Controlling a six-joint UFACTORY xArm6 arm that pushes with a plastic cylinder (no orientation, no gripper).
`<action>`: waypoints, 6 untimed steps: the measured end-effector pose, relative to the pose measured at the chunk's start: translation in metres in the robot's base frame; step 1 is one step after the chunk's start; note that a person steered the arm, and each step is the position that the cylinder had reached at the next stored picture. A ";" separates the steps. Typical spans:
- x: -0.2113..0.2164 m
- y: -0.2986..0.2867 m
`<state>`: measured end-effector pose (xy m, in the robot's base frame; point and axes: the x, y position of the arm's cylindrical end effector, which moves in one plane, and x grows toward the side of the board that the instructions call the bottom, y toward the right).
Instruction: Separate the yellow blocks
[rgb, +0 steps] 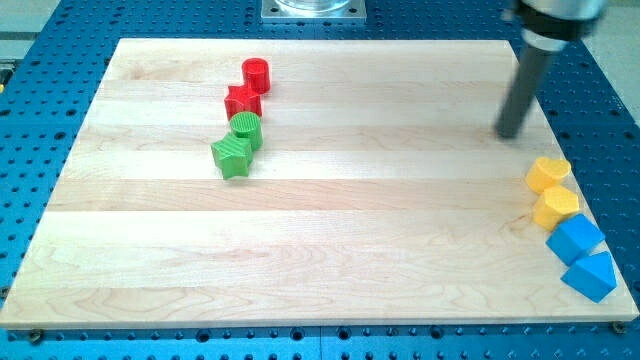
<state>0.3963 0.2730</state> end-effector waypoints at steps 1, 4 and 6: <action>0.018 0.049; 0.066 0.072; 0.094 0.007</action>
